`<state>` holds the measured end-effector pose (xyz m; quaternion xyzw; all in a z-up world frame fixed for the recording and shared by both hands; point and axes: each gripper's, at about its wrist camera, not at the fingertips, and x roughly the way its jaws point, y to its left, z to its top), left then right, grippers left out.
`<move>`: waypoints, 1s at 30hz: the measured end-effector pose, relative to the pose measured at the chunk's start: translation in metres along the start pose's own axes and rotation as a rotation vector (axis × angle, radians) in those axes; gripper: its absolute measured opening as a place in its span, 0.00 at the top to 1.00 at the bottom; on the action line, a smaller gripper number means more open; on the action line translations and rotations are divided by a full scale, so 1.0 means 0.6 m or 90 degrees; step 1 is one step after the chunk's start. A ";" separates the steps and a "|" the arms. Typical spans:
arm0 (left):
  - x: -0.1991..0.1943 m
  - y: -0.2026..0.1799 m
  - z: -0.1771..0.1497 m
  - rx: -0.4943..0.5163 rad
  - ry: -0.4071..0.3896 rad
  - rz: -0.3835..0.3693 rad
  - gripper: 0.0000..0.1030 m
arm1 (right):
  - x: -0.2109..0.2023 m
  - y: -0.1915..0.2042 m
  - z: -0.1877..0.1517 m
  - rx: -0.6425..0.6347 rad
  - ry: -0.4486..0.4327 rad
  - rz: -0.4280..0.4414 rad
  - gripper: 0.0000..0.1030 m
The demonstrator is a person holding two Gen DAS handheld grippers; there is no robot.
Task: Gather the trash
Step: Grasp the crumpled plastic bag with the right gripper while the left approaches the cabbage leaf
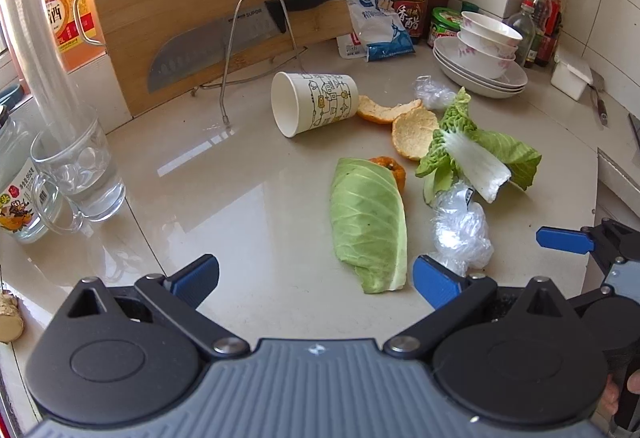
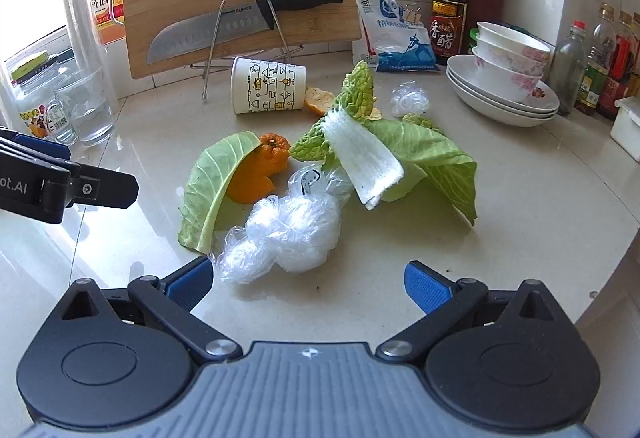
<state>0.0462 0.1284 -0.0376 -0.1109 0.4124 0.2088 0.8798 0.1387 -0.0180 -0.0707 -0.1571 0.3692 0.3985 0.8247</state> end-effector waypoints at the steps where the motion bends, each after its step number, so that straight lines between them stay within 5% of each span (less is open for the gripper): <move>1: 0.002 0.000 0.001 -0.001 0.001 0.003 0.01 | 0.008 0.000 0.004 -0.002 0.001 0.003 0.00; 11: 0.030 0.004 0.018 -0.013 -0.001 0.015 0.01 | 0.059 0.002 0.032 -0.005 0.000 0.040 0.05; 22: 0.074 -0.002 0.032 -0.011 0.012 -0.034 0.01 | 0.055 -0.002 0.033 -0.003 0.003 0.051 0.35; 30: 0.114 -0.007 0.042 -0.003 0.018 -0.082 0.06 | 0.030 -0.010 0.019 0.010 0.008 0.040 0.36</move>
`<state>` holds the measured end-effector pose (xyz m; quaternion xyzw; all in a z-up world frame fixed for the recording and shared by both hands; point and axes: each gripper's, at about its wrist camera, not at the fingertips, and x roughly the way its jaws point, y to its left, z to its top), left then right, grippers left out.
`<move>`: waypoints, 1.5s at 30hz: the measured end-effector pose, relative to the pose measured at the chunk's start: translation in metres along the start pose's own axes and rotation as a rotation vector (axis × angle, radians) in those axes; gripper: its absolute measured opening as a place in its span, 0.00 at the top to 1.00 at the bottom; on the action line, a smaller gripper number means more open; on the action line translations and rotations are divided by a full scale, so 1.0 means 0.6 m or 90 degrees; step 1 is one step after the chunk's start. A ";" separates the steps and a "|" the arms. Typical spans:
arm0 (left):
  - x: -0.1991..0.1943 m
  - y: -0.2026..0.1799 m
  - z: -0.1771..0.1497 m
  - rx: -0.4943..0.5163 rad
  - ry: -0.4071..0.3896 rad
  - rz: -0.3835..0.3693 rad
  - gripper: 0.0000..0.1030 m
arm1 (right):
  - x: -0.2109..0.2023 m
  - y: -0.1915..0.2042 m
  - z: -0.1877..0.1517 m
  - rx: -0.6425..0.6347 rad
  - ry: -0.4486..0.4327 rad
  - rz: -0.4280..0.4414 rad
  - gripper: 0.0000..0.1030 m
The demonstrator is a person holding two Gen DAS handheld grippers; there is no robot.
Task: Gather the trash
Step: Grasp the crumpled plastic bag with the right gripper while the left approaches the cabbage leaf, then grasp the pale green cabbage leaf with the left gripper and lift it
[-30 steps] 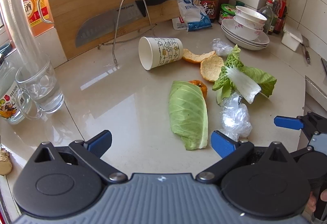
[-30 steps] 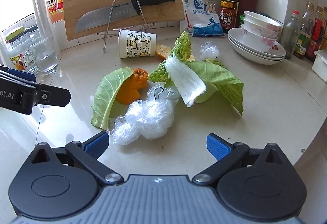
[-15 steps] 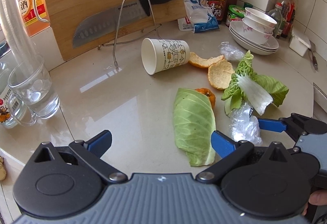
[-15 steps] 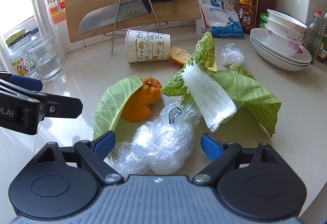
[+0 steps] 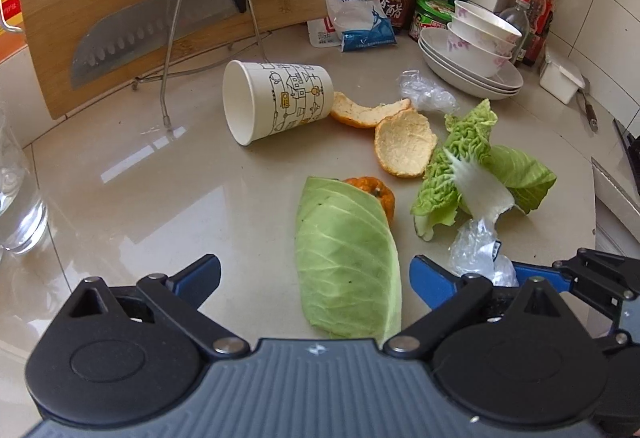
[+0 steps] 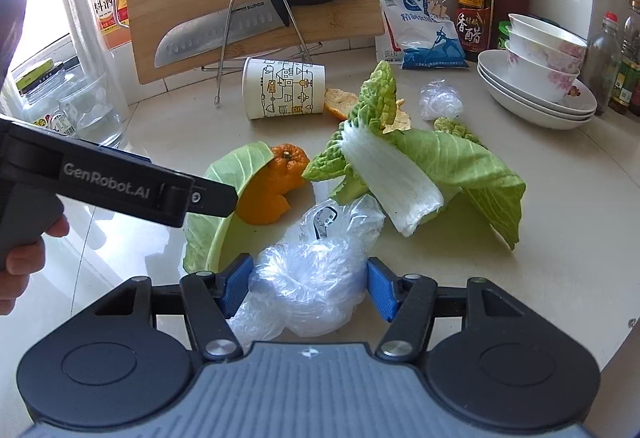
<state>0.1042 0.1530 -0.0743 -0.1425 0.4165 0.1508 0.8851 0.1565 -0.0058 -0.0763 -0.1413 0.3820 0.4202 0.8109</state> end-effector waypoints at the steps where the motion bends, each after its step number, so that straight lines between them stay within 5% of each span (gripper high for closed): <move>1: 0.006 0.000 0.001 -0.001 0.003 -0.007 0.10 | -0.003 -0.001 -0.002 0.003 0.001 -0.003 0.36; 12: 0.027 0.008 0.002 -0.019 0.036 -0.077 0.46 | -0.020 0.000 -0.010 0.015 0.001 -0.019 0.35; 19: 0.008 0.002 0.003 0.011 0.028 -0.066 0.61 | -0.033 0.002 -0.011 0.014 -0.007 -0.024 0.35; 32: -0.064 -0.002 -0.005 0.075 0.012 -0.029 0.65 | -0.071 0.012 -0.016 0.001 -0.020 -0.027 0.35; 45: -0.132 -0.073 -0.038 0.163 0.016 -0.053 0.65 | -0.144 0.011 -0.048 -0.009 -0.045 -0.029 0.35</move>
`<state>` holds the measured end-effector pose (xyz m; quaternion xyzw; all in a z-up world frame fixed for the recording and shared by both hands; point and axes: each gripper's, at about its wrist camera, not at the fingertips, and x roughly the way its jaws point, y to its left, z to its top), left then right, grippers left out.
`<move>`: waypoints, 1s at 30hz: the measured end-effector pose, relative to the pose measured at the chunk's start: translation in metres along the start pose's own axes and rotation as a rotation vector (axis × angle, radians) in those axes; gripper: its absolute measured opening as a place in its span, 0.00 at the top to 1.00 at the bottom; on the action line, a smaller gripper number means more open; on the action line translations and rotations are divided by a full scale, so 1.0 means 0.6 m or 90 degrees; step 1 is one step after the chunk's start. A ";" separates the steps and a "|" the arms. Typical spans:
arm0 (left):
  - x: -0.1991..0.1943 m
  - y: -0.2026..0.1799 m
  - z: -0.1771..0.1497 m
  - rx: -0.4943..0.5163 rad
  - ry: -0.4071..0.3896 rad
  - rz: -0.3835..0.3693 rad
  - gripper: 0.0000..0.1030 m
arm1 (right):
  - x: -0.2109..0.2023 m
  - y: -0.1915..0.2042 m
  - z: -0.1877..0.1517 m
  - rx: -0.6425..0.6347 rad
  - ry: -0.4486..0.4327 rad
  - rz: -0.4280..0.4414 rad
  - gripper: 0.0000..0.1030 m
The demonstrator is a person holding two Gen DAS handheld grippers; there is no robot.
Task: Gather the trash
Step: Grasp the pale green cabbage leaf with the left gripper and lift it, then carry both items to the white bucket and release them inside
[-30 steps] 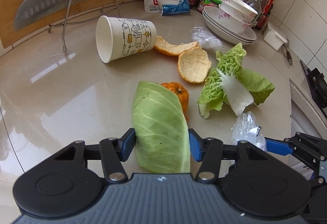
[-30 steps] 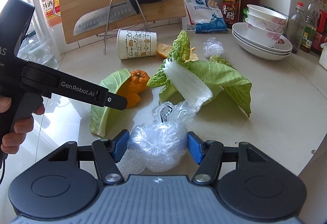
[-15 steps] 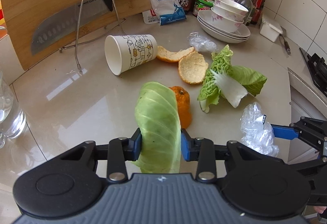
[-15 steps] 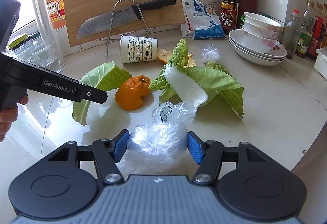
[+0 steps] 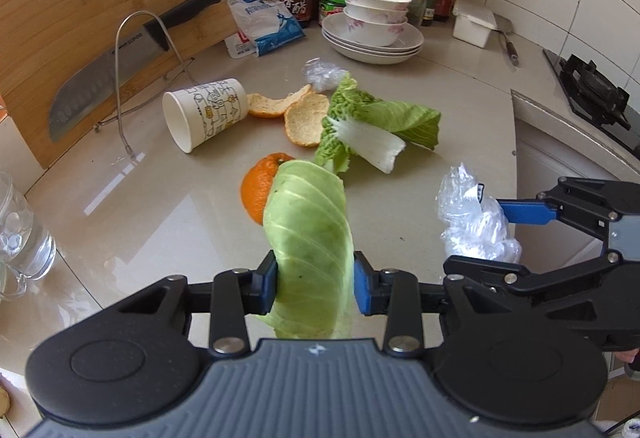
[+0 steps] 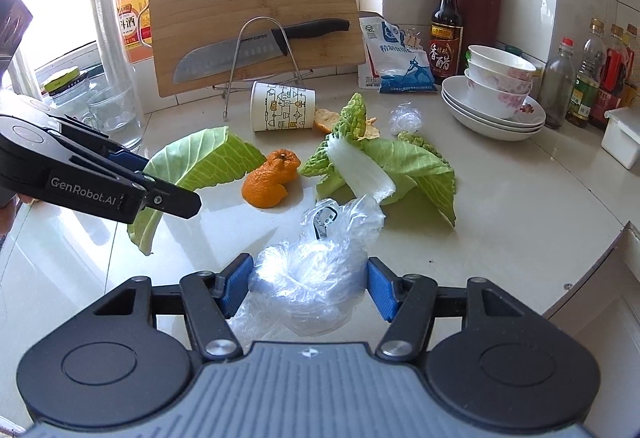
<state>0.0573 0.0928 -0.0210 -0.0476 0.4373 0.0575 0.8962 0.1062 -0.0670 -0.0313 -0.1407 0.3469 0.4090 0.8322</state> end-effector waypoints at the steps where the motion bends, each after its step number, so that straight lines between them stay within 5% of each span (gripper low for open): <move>1: -0.002 -0.008 0.000 0.006 0.001 -0.004 0.65 | -0.007 -0.003 -0.004 0.004 -0.001 -0.002 0.35; 21: 0.025 -0.240 0.028 0.137 -0.009 -0.149 0.65 | -0.144 -0.158 -0.129 0.127 0.006 -0.170 0.35; 30: 0.049 -0.316 0.043 0.164 -0.004 -0.160 0.65 | -0.135 -0.255 -0.192 0.161 0.049 -0.223 0.35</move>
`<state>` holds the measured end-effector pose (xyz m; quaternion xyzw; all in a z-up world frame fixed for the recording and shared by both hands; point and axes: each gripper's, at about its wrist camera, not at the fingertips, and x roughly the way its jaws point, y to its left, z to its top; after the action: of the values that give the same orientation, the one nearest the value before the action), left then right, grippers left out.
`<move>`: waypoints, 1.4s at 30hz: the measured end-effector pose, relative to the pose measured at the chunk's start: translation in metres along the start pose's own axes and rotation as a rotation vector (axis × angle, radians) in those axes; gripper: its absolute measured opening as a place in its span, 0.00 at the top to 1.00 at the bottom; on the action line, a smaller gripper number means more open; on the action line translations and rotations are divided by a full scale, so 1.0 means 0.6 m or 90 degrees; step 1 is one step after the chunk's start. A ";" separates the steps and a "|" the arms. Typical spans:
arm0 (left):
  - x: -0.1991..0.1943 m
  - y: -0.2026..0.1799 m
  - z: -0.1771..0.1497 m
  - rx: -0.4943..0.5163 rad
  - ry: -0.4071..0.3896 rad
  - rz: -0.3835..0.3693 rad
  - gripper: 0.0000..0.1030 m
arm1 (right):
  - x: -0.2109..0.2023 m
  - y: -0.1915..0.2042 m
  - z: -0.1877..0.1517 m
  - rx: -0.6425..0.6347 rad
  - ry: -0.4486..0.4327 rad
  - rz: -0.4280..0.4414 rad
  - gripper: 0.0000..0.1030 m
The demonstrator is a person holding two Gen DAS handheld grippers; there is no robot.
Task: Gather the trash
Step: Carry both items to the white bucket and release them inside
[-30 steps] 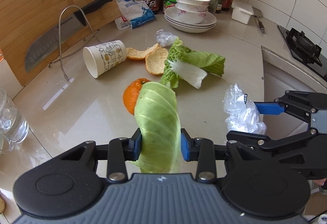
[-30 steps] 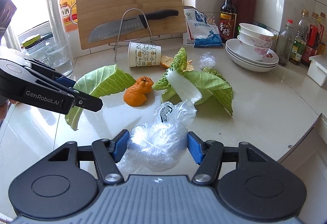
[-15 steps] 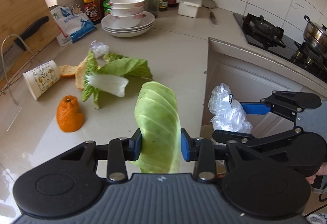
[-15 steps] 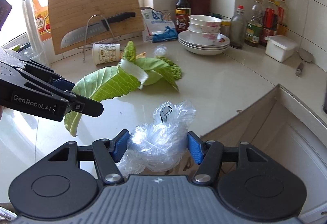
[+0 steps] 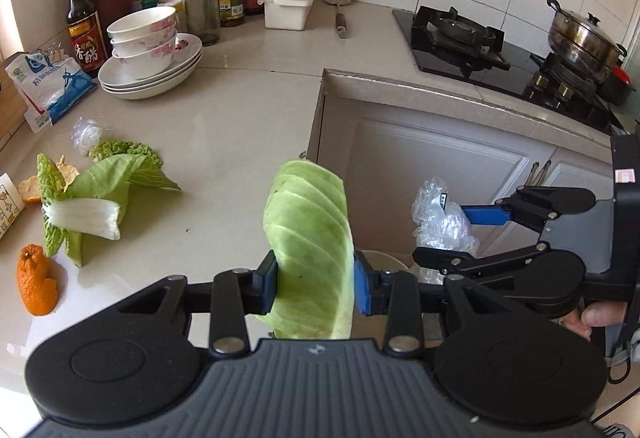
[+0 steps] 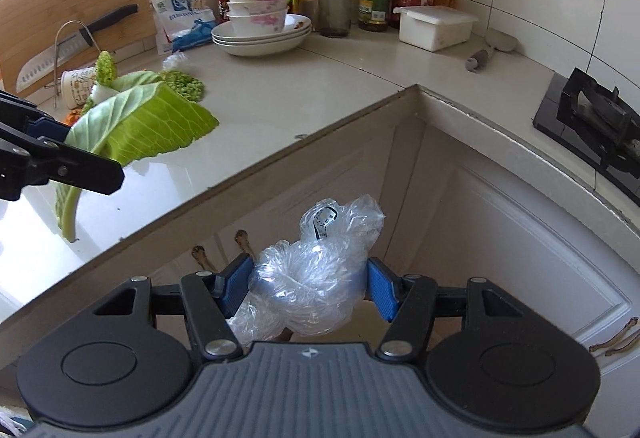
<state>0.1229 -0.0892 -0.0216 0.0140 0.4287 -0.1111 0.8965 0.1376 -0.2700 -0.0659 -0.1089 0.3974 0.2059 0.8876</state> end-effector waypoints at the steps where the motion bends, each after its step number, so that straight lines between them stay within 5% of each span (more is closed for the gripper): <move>1: 0.004 -0.004 0.004 0.000 0.001 0.002 0.65 | 0.007 -0.007 -0.001 0.001 0.003 -0.001 0.35; 9: 0.033 -0.026 0.022 -0.003 0.012 0.023 0.65 | 0.047 -0.051 0.000 0.000 0.016 0.002 0.34; 13: 0.046 -0.037 0.030 -0.002 0.016 0.028 0.65 | 0.054 -0.061 -0.001 -0.003 0.007 0.003 0.10; 16: 0.058 -0.045 0.037 0.000 0.020 0.028 0.65 | 0.052 -0.067 -0.002 -0.006 0.005 0.010 0.02; 31: 0.151 -0.128 0.048 0.059 0.060 -0.031 0.65 | 0.012 -0.100 -0.037 0.017 0.011 -0.030 0.00; 42: 0.305 -0.192 0.003 0.086 0.143 -0.050 0.65 | 0.016 -0.124 -0.100 0.062 0.060 -0.038 0.00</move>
<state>0.2115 -0.2359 -0.1535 0.0697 0.5181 -0.1724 0.8348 0.1376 -0.3552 -0.1103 -0.0870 0.4446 0.1547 0.8780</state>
